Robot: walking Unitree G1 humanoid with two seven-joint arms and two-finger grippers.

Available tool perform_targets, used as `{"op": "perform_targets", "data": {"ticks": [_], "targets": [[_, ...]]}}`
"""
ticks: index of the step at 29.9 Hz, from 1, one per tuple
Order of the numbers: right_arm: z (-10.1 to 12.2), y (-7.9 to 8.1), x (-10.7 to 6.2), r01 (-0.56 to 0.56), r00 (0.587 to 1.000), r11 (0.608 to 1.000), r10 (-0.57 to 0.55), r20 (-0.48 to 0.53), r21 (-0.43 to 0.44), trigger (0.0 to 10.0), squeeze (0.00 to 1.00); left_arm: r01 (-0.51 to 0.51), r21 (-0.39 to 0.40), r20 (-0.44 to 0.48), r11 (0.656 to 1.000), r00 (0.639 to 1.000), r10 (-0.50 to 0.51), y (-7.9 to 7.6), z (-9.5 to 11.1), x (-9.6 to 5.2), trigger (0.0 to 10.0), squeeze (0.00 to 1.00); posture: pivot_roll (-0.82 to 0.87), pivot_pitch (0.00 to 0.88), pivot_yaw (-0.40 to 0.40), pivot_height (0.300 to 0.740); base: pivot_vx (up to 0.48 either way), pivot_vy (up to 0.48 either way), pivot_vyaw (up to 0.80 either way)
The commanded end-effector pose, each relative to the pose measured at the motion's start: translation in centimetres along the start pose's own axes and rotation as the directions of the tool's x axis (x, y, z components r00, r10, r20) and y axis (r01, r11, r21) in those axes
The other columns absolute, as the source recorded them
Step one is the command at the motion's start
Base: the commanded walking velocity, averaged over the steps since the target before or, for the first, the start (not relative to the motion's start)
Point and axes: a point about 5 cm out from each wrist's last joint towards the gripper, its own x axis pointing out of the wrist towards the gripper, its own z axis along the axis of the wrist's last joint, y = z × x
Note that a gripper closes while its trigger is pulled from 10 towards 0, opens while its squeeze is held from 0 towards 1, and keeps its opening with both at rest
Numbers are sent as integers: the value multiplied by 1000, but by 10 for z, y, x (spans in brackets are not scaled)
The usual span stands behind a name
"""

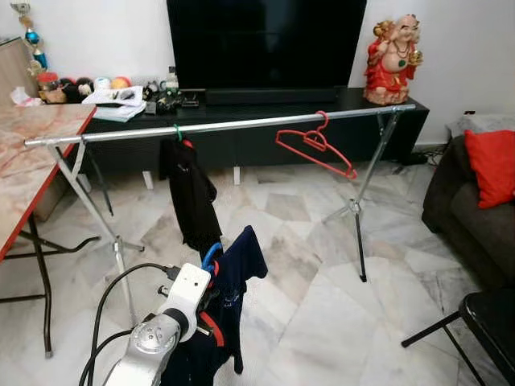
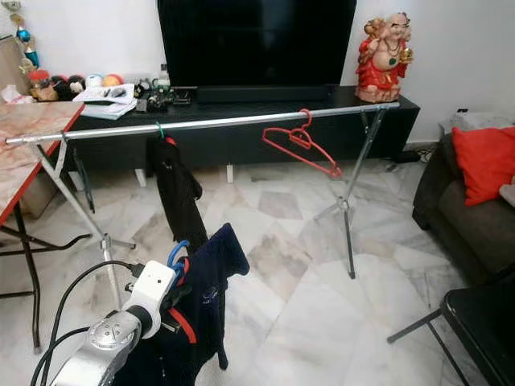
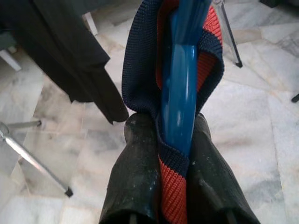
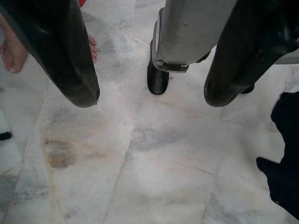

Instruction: Hang hanger

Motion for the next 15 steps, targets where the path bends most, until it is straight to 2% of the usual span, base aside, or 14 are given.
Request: {"op": "perform_targets", "data": {"ticks": [1, 15], "targets": [[2, 2, 0, -2, 1000, 1000, 2, 1, -3, 10000, 0, 10, 14, 31, 1000, 999, -10, -2, 9, 0, 10000, 0, 103, 0, 13, 740, 352, 0, 0], [5, 0, 1, 37, 999, 999, -37, 3, 11, 10000, 0, 35, 34, 17, 999, 999, -36, -5, 10, 1, 10000, 0, 108, 0, 16, 740, 387, 0, 0]]}}
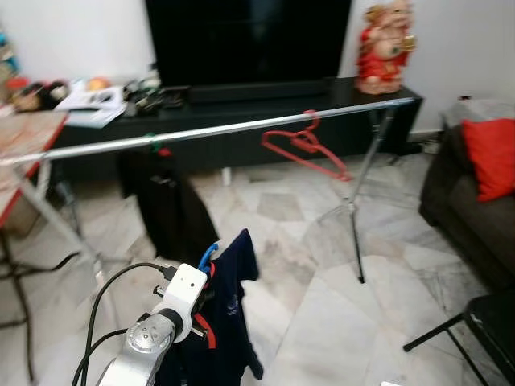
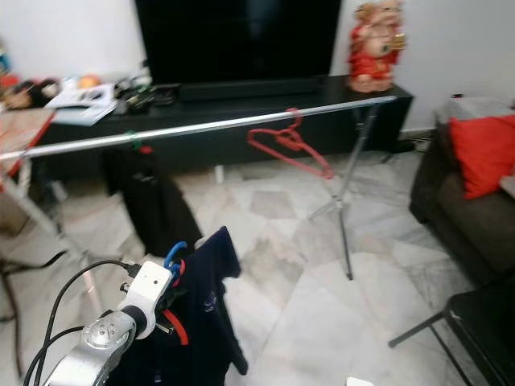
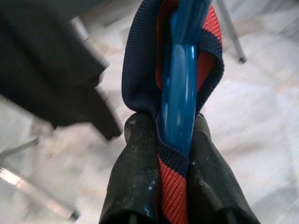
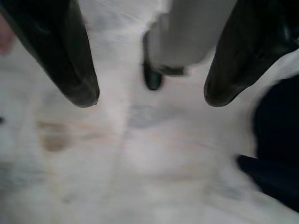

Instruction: Hang hanger

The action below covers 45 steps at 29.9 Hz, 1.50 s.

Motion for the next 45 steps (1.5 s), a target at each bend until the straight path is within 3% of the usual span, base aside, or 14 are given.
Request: {"op": "perform_targets", "data": {"ticks": [1, 34, 45], "targets": [[9, 7, 1, -7, 1000, 1000, 7, 19, 9, 10000, 0, -24, 27, 26, 999, 999, 23, 10, 7, -3, 10000, 0, 108, 0, 16, 740, 409, 0, 0], [9, 8, 1, -3, 1000, 1000, 3, 18, -11, 10000, 0, -6, 44, 25, 999, 1000, 4, 2, 11, 2, 10000, 0, 107, 0, 14, 740, 429, 0, 0], [10, 10, 1, -25, 999, 996, 27, 24, -85, 10000, 0, -39, 26, 10, 999, 999, 39, 5, 8, 2, 10000, 0, 110, 0, 2, 740, 0, -154, 276]]}}
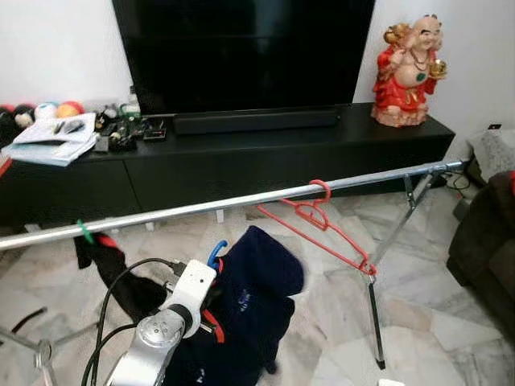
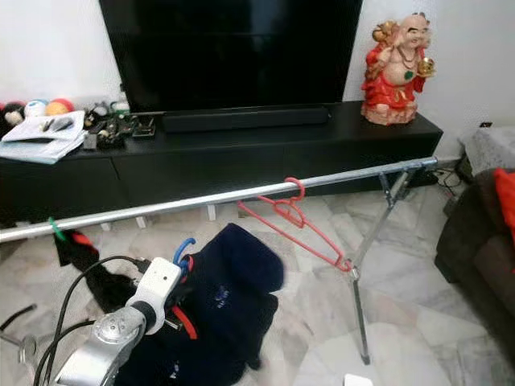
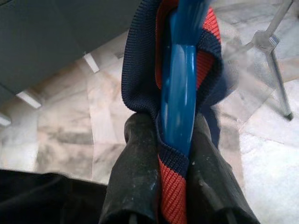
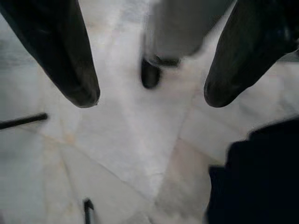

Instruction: Hang hanger

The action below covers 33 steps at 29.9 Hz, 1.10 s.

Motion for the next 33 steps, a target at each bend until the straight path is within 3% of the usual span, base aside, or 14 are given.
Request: {"op": "perform_targets", "data": {"ticks": [1, 17, 22, 25, 33], "targets": [[-2, 2, 0, -7, 1000, 1000, 7, -8, -1, 10000, 0, -15, 13, 4, 1000, 1000, 15, 2, 0, -2, 10000, 0, 110, 0, 2, 740, 0, -465, 800], [-1, 2, 0, -18, 1000, 1000, 18, -12, -15, 10000, 0, -31, 16, -12, 999, 999, 31, 3, -1, 0, 10000, 0, 116, 0, -4, 740, 0, -461, 100], [0, 1, 0, -24, 1000, 999, 23, -10, -40, 10000, 0, -62, 12, -34, 998, 997, 62, 5, -6, 0, 10000, 0, 116, 0, -11, 740, 0, 0, 160], [1, 1, 0, -29, 1000, 998, 29, -6, -63, 10000, 0, -119, -25, -27, 993, 993, 118, 12, -7, -1, 10000, 0, 116, 0, -16, 740, 0, 0, 800], [1, -1, 0, -32, 999, 997, 31, -9, -68, 10000, 0, -156, -35, -22, 987, 988, 156, 20, -9, -3, 10000, 0, 114, 0, -25, 740, 0, 0, 800]]}}
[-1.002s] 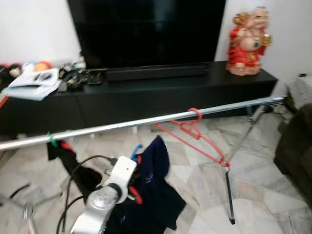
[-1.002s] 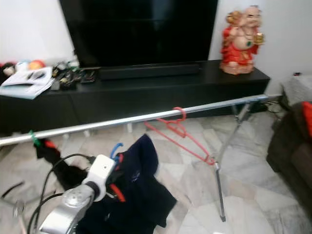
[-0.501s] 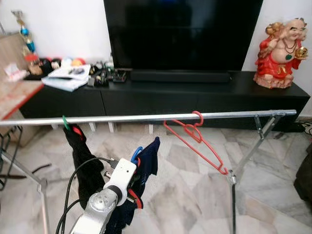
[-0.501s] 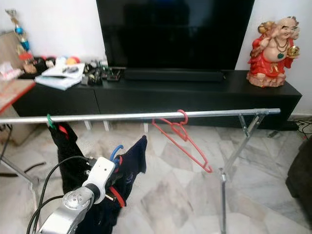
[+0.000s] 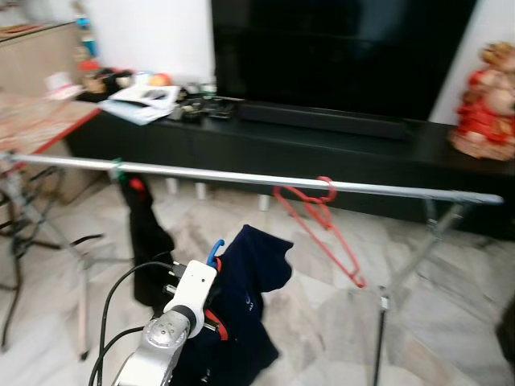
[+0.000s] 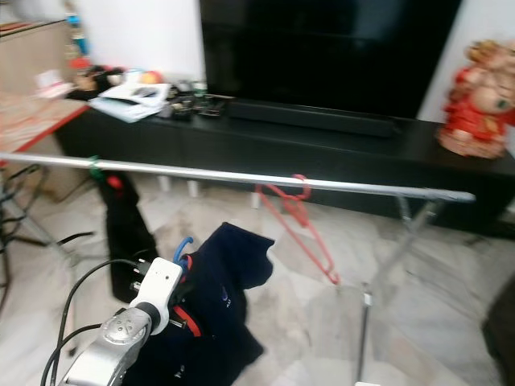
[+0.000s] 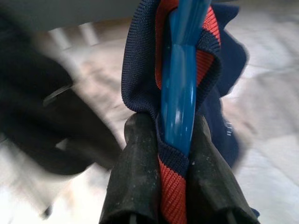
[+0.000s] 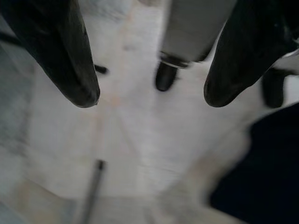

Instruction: Hang hanger

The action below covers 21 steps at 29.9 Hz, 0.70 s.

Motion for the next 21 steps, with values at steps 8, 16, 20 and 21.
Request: {"op": "perform_targets", "data": {"ticks": [8, 16, 20, 21], "targets": [[-1, -1, 0, -19, 1000, 1000, 19, -5, 19, 10000, 0, -35, -27, 51, 999, 998, 36, 8, 5, 0, 10000, 0, 112, 0, -31, 740, 0, 0, 278], [-1, -1, 0, -23, 1000, 999, 23, -2, 26, 10000, 0, -26, -24, 54, 999, 998, 28, 7, 4, 0, 10000, 0, 101, 0, -31, 740, 301, 0, 0], [-1, -1, 0, -24, 1000, 1000, 24, -5, 19, 10000, 0, -21, -22, 55, 1000, 998, 22, 6, 4, -1, 10000, 0, 99, 0, -28, 740, 349, 0, 0], [-1, -1, 0, -23, 1000, 1000, 23, -6, 21, 10000, 0, -20, -23, 55, 1000, 998, 21, 6, 4, -1, 10000, 0, 97, 0, -27, 740, 356, 0, 0]]}}
